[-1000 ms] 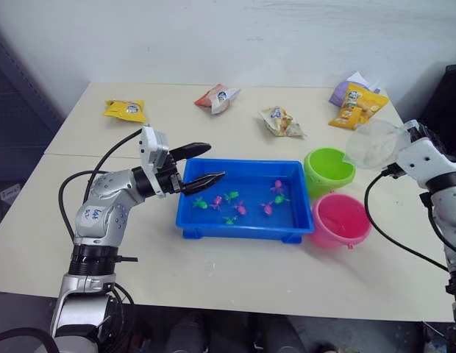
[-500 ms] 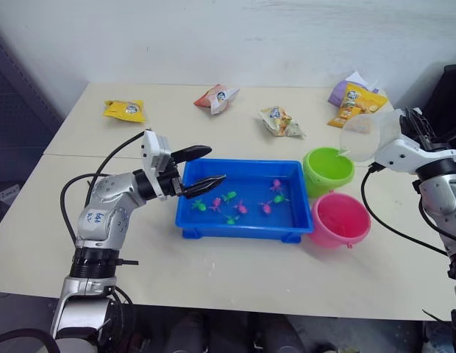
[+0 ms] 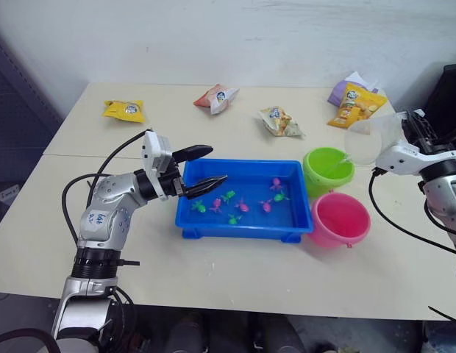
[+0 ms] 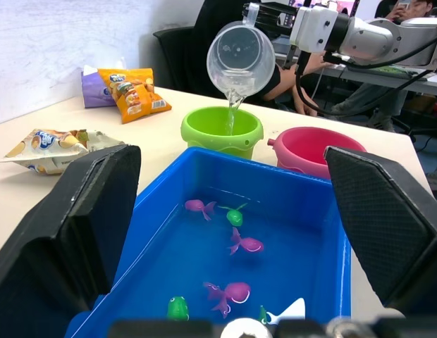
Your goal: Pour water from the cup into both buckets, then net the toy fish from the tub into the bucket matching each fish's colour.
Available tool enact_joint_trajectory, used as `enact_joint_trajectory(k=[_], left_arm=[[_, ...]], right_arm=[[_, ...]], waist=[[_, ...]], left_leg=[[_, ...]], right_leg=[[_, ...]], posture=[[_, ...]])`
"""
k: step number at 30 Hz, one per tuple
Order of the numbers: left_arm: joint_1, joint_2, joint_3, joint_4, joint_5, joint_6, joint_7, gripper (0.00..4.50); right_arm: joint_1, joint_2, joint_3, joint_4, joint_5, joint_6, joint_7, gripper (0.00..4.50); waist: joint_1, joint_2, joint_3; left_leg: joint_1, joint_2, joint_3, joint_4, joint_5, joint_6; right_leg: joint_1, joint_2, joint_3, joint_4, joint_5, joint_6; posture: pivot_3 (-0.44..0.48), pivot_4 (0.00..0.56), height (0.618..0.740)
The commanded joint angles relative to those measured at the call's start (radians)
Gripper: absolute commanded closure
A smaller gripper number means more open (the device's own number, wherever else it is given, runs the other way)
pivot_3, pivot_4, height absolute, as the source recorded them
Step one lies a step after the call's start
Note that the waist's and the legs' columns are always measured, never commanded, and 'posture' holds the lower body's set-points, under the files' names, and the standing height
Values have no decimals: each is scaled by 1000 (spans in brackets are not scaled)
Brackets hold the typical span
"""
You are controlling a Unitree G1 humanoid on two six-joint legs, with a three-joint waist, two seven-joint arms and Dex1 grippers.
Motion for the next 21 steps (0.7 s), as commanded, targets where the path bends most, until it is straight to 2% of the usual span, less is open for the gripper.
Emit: enact_joint_trajectory(k=[1,11,15,21], left_arm=[[-19,-6,-1,-7,4,-20,0,0],[-21,-14,-5,-2,11,-36,-6,0],[-20,-16,-9,-3,12,-40,-9,0],[-18,-16,-12,-8,10,-39,-9,0]], right_arm=[[-32,-37,3,0,-23,-30,-57,4440],[-56,-46,30,28,-51,-59,-117,4440],[-74,-55,40,28,-87,-77,-185,4440],[-94,-52,51,53,-86,-78,-196,4440]], waist=[[-1,0,0],[0,0,0],[0,0,0],[1,0,0]], left_leg=[[0,0,0,0,0,0],[0,0,0,0,0,0],[0,0,0,0,0,0],[0,0,0,0,0,0]], right_leg=[[0,0,0,0,0,0],[0,0,0,0,0,0],[0,0,0,0,0,0],[0,0,0,0,0,0]], posture=[[0,150,738],[0,150,738],[0,150,738],[0,150,738]])
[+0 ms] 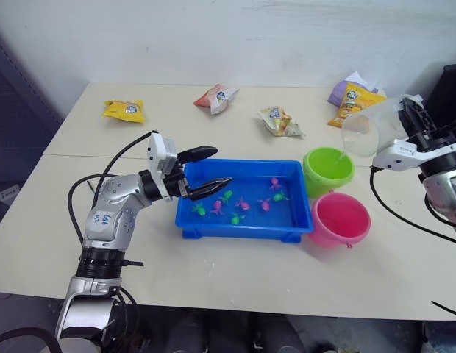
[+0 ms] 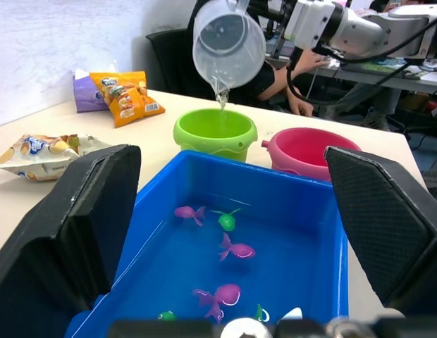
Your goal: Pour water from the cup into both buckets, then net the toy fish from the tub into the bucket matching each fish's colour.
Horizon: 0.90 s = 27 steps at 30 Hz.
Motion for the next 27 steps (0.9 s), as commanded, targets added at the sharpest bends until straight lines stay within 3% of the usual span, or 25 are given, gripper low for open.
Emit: enact_joint_trajectory(k=[1,8,17,23,27], left_arm=[[-14,2,5,-17,-1,-14,-3,0],[-11,2,3,-24,-3,-10,-1,0],[-29,-7,-4,-29,-20,-19,-27,0],[-58,-6,12,-64,-66,-8,-66,0],[-27,45,-19,-143,-108,51,-156,0]], right_arm=[[-19,-16,-8,13,19,-5,-12,4440],[42,24,-26,-19,93,-13,56,4440],[170,178,-255,-198,673,126,453,4440],[273,275,-505,-397,1073,475,576,4440],[374,328,-654,-503,1256,769,544,4440]], waist=[[1,0,0],[-1,0,0],[2,-2,1],[4,-2,1],[5,-2,1]], left_leg=[[0,0,0,0,0,0],[0,0,0,0,0,0],[0,0,-1,0,0,1],[-2,0,-2,1,-1,3],[-3,1,-4,0,-2,3]], right_leg=[[0,0,0,0,0,0],[0,0,0,0,0,0],[1,0,-1,0,0,0],[1,-1,-2,-1,0,1],[1,-1,-4,-3,1,1]], posture=[[0,150,738],[0,150,738],[0,150,738],[0,150,738],[0,150,738]])
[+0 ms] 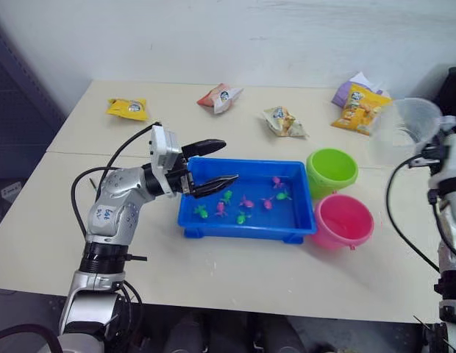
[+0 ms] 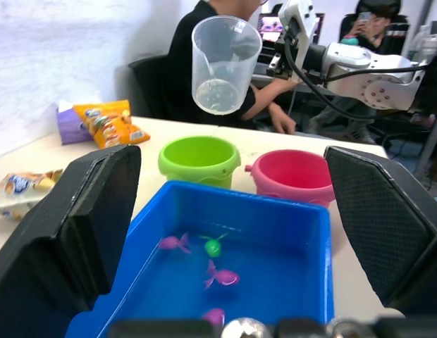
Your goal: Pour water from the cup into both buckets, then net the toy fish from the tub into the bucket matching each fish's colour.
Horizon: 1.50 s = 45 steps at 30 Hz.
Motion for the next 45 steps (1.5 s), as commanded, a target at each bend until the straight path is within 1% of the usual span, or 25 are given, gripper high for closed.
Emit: enact_joint_trajectory(k=[1,3,4,7,10,15,19,22,25,26,27,28,29,31,32,33,35,37,41,43,44,45], left_arm=[[18,46,-17,-103,-56,46,-81,0],[22,55,-15,-121,-86,79,-98,0],[18,57,-8,-125,-105,99,-100,0],[11,68,-11,-131,-120,118,-127,0],[23,79,-23,-161,-134,141,-154,0],[27,93,-16,-163,-149,168,-176,0],[18,84,4,-158,-142,151,-148,0],[26,80,8,-167,-142,154,-130,0],[46,92,13,-178,-141,165,-119,0],[54,101,16,-181,-141,170,-119,0],[60,107,18,-184,-142,173,-119,0],[68,119,28,-182,-141,174,-117,0],[77,132,40,-175,-137,171,-117,0],[92,151,60,-159,-127,160,-114,0],[97,157,65,-154,-126,155,-112,0],[108,174,76,-144,-121,159,-109,0],[131,204,101,-132,-121,175,-99,0],[162,236,144,-110,-124,194,-70,0],[232,276,239,-46,-106,181,-8,0],[280,284,302,10,-64,108,35,0],[306,284,342,42,-40,57,64,0],[331,281,383,69,-24,15,95,0]], right_arm=[[78,32,-131,-102,155,238,-25,4440],[127,52,-129,-122,133,254,-23,4440],[142,79,-132,-126,135,250,-29,4440],[151,151,-138,-98,123,217,-57,4440],[137,203,-111,-38,81,154,-56,4440],[125,244,-72,81,9,28,-37,4440],[112,276,-75,152,9,-30,-30,4440],[141,289,-70,135,12,-36,-15,3465],[209,292,-77,56,18,-5,-15,2072],[236,292,-81,20,24,9,-12,1493],[256,293,-83,-6,29,20,-9,1073],[305,296,-94,-74,50,54,-5,615],[362,296,-106,-143,68,86,2,58],[459,295,-131,-259,109,153,12,18],[486,295,-140,-294,123,175,10,18],[553,285,-162,-354,134,211,20,18],[655,270,-208,-446,160,230,63,18],[724,246,-255,-539,222,207,164,18],[777,175,-293,-626,317,116,429,18],[749,159,-304,-653,369,33,556,18],[742,133,-294,-669,382,28,605,18],[734,107,-278,-672,359,25,626,18]], waist=[[0,0,0],[-1,0,0],[-3,0,0],[-11,1,0],[-11,1,0],[-5,1,0],[-5,1,0],[-5,1,0],[-4,1,0],[-4,1,0],[-5,1,0],[-5,1,0],[-4,1,0],[-4,1,0],[-4,1,0],[-3,1,0],[-4,1,0],[-6,2,0],[-16,-1,1],[-16,-1,1],[-15,-1,1],[-13,-1,1]], left_leg=[[0,0,0,0,0,0],[0,0,0,0,0,1],[0,0,0,0,0,1],[2,0,1,0,0,1],[3,0,3,0,0,0],[3,-1,3,0,0,0],[3,-1,3,0,0,1],[3,-1,3,0,-1,1],[3,0,3,-1,-1,1],[3,0,3,-1,-1,1],[3,0,3,-2,-1,1],[3,0,3,-2,-1,1],[3,0,3,-2,-1,1],[3,0,2,-2,-1,0],[3,0,2,-2,-1,0],[3,0,2,-3,-1,0],[3,0,2,-3,-2,0],[4,0,2,-4,-3,1],[7,0,3,-7,-6,5],[8,1,3,-8,-6,5],[8,1,3,-9,-6,5],[8,1,3,-11,-5,5]], right_leg=[[0,0,0,0,0,0],[1,0,0,0,0,0],[1,0,0,0,0,0],[0,0,2,2,0,0],[-1,1,4,4,0,0],[-1,0,4,3,0,0],[-1,0,4,2,0,0],[-1,0,4,2,0,0],[-1,0,4,2,0,0],[-1,0,4,2,0,0],[-1,0,4,2,0,0],[-1,0,4,1,0,0],[-1,0,4,1,0,0],[-1,0,4,2,0,0],[0,0,4,1,0,0],[0,0,4,1,0,0],[0,0,4,0,0,0],[0,0,5,0,0,0],[1,0,6,0,0,0],[1,0,6,0,0,1],[1,0,6,-1,0,1],[0,0,5,-2,0,1]], posture=[[0,150,738],[0,150,738],[0,150,738],[0,150,738],[0,150,738],[0,150,738],[0,150,738],[0,150,738],[0,150,738],[0,150,738],[0,150,738],[0,150,738],[0,150,738],[0,150,738],[0,150,738],[0,150,738],[0,150,738],[0,150,738],[0,150,738],[0,150,738],[0,150,738],[0,150,738]])
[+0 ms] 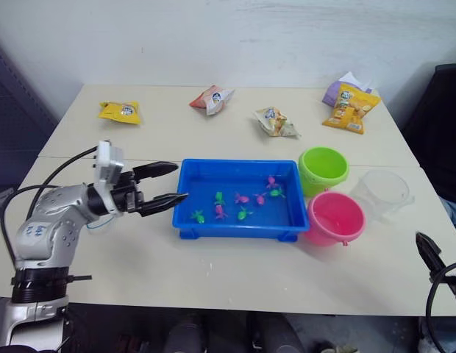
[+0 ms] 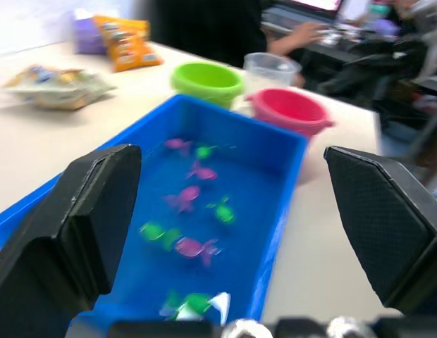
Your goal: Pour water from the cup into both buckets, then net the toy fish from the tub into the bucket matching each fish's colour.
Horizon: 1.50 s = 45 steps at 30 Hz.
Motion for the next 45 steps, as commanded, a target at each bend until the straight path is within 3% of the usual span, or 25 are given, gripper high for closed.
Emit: enact_joint_trajectory(k=[1,5,11,16,19,22,25,33,39,45], left_arm=[[73,12,152,83,54,-132,89,0],[223,-18,276,116,128,-280,206,0],[448,-102,529,111,188,-328,526,0],[568,-173,606,-6,151,-161,707,0],[608,-205,593,-93,151,-30,806,0],[561,-200,547,-208,127,175,920,0],[417,-149,458,-243,162,307,1006,0],[19,-100,318,-36,213,514,1131,0],[-150,-149,273,163,269,482,1209,0],[-287,-177,200,457,336,319,1189,0]], right_arm=[[-29,-67,5,-48,22,-51,133,18],[-119,-89,121,-105,137,-17,249,18],[-273,-51,337,-79,5,-157,371,18],[-350,0,456,-26,-29,-231,447,18],[-369,1,492,24,-50,-268,504,18],[-395,0,504,50,-34,-264,520,18],[-399,-19,519,59,-31,-260,560,18],[-377,-28,521,28,-36,-232,536,18],[-376,-28,522,-6,-60,-213,475,18],[-386,-20,531,-42,-91,-203,402,18]], waist=[[6,0,0],[12,-5,0],[12,-13,1],[19,-16,1],[33,-17,1],[41,-17,1],[50,-17,1],[31,-17,1],[32,-18,2],[38,-20,1]], left_leg=[[0,0,0,-1,0,0],[-2,0,-1,-4,0,0],[-3,-1,-2,-4,-2,3],[-3,-1,-2,-4,-3,3],[-3,-1,-4,-3,-3,3],[-3,-1,-4,-4,-3,3],[-3,-1,-6,-4,-3,2],[-2,-1,-3,-4,0,-3],[-3,-1,-1,-1,1,-5],[-3,-1,-1,1,1,-6]], right_leg=[[0,0,0,0,0,0],[-1,-1,-2,-4,0,0],[0,-4,-4,-8,0,0],[1,-4,-4,-9,0,-1],[2,-5,-6,-9,0,-1],[2,-6,-6,-10,0,-1],[2,-6,-8,-10,-1,-2],[2,-5,-8,-9,0,-2],[0,-4,-9,-4,0,-2],[0,-4,-9,-3,0,-1]], posture=[[0,150,738],[0,150,738],[0,150,738],[0,150,738],[0,150,738],[0,150,738],[0,150,738],[0,150,738],[0,150,738],[0,150,738]])
